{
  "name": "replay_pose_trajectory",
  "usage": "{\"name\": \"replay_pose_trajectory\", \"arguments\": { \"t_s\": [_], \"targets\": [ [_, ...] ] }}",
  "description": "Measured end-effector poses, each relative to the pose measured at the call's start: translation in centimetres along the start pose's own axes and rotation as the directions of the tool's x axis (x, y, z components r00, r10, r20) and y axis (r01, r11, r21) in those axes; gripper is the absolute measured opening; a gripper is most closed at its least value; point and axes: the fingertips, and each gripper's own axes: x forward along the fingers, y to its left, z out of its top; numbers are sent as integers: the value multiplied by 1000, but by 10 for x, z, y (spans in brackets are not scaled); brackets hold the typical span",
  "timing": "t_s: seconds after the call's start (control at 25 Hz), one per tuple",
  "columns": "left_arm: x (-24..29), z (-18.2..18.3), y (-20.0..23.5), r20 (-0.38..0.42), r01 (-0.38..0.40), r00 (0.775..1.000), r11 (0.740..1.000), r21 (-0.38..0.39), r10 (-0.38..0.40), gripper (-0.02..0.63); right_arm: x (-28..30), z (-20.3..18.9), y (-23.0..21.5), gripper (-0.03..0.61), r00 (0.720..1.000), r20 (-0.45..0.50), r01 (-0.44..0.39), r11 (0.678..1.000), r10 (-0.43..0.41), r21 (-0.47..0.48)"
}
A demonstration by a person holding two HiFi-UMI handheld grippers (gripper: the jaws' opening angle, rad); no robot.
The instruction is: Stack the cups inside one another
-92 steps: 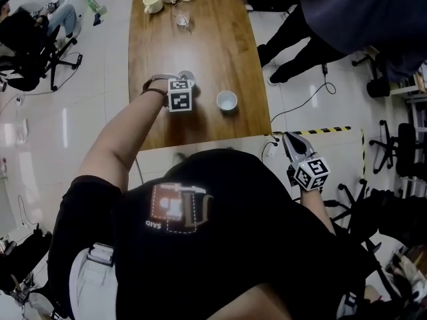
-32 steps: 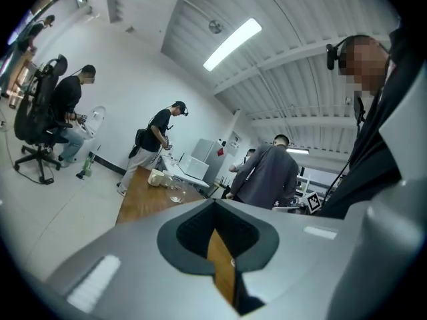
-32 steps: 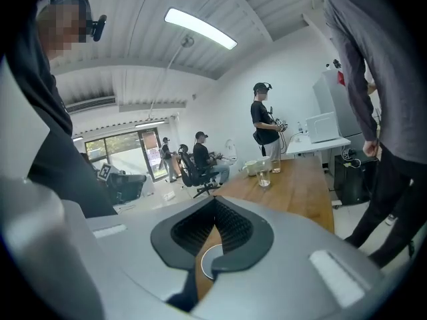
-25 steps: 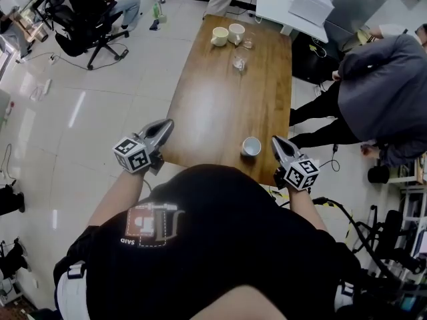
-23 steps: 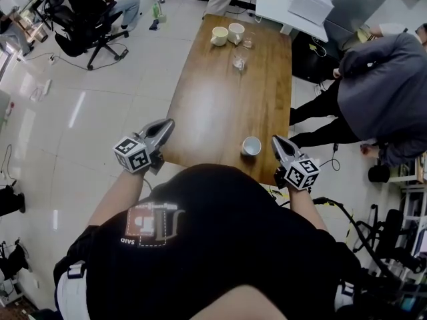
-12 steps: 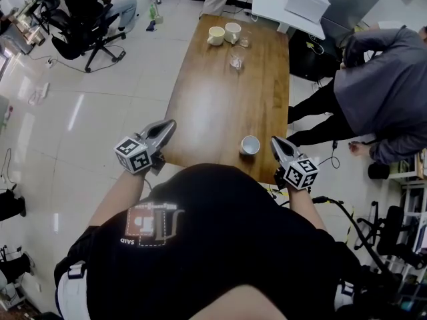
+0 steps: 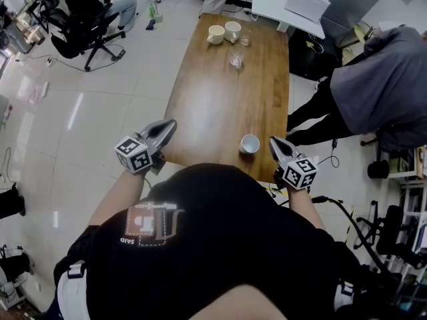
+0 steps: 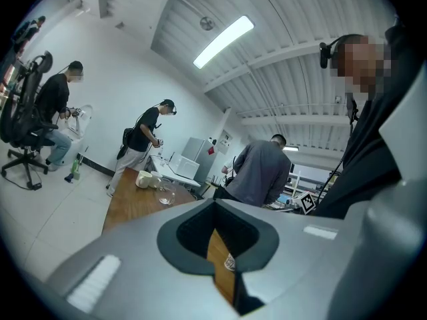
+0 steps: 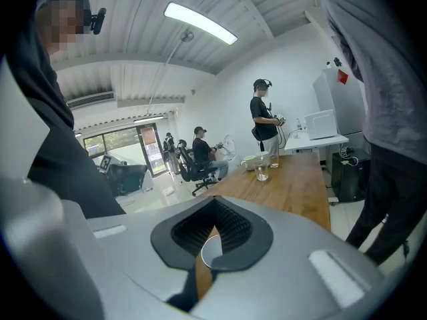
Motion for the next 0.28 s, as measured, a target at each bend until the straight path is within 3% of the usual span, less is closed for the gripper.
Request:
{"name": "replay_pose_trajectory", "arguments": {
  "t_s": [0.28],
  "targets": [
    [-1,0,1,-3,1,1000,1000,3,-1,2,2,1,2,11,1000,-6,-4,1000,3,-9]
  ]
}}
